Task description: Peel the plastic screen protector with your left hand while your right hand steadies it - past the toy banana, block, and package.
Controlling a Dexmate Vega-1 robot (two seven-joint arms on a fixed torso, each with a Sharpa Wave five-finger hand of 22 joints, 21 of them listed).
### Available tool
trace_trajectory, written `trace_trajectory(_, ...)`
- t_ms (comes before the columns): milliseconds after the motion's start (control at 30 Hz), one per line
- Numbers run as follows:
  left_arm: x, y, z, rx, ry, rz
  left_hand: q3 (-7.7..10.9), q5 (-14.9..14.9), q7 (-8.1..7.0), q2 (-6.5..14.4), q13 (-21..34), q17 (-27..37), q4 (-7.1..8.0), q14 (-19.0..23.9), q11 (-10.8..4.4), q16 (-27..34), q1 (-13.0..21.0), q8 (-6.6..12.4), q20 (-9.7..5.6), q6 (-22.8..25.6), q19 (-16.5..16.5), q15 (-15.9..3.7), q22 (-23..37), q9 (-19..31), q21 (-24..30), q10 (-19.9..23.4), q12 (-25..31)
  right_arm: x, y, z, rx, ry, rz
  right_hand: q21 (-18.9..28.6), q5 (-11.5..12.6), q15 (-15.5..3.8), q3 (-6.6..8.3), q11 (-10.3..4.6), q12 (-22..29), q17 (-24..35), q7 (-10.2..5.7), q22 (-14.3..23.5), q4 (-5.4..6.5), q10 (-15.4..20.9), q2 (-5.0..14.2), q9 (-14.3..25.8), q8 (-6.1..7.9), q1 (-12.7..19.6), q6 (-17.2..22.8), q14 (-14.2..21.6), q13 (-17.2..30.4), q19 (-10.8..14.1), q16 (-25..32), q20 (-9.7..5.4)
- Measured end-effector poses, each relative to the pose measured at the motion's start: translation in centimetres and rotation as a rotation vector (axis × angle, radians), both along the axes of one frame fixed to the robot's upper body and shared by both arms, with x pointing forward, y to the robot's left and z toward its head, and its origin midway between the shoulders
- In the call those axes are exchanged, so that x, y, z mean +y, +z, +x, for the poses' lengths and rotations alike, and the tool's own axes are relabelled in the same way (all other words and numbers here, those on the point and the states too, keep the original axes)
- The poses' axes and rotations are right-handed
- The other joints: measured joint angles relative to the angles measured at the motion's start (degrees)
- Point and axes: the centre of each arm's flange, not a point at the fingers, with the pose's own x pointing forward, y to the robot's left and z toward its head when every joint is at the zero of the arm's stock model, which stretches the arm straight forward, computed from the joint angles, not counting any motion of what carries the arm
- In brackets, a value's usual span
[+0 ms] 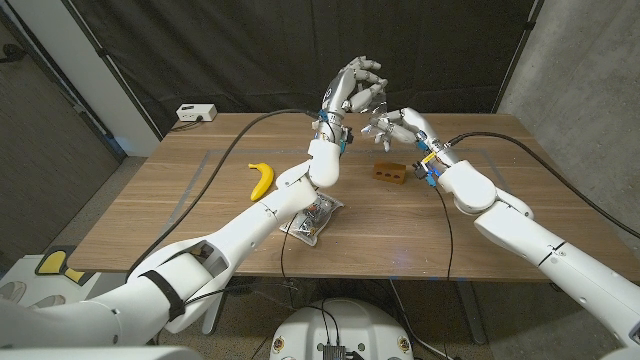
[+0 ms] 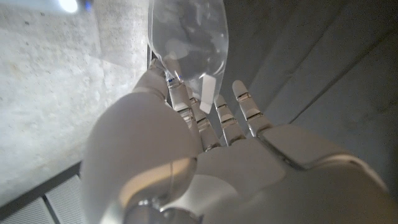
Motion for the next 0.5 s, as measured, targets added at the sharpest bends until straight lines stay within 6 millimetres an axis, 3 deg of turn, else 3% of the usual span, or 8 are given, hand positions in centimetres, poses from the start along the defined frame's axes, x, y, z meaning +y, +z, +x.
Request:
trace_trajectory(300, -0.48, -0.28, -0.97, -0.112, 0.100, 0.068, -0.54, 2.1, 0.10, 0.0, 0.5, 0.7, 0.28, 0.7, 0.15, 0.9, 0.0, 0.19, -1.21, 0.1, 1.2, -0.20, 0.6, 1.4, 1.4, 2.0, 0.0, -0.57, 0.21, 0.52, 0.035, 0.065, 0.039, 0.0, 0.1, 0.00, 0.00, -0.06, 0.0, 0.3, 0.09, 0.2, 0.00, 0.1, 0.00, 0.0, 0.22, 0.0, 0.1, 0.0, 0.0, 0.4, 0.0, -0.03)
trace_trajectory(500, -0.96, -0.88, -0.41, -0.121, 0.115, 0.105, -1.21, 3.3, 0.10, -0.3, 0.8, 0.9, 0.34, 0.7, 0.27, 0.9, 0.3, 0.19, -2.02, 0.1, 1.6, -0.20, 0.6, 1.4, 1.8, 2.8, 0.4, -0.41, 0.25, 0.38, 0.075, 0.146, 0.060, 0.3, 0.1, 0.00, 0.00, -0.06, 0.0, 0.3, 0.09, 0.4, 0.00, 0.1, 0.00, 0.0, 0.22, 0.0, 0.1, 0.0, 0.0, 0.4, 0.0, -0.03)
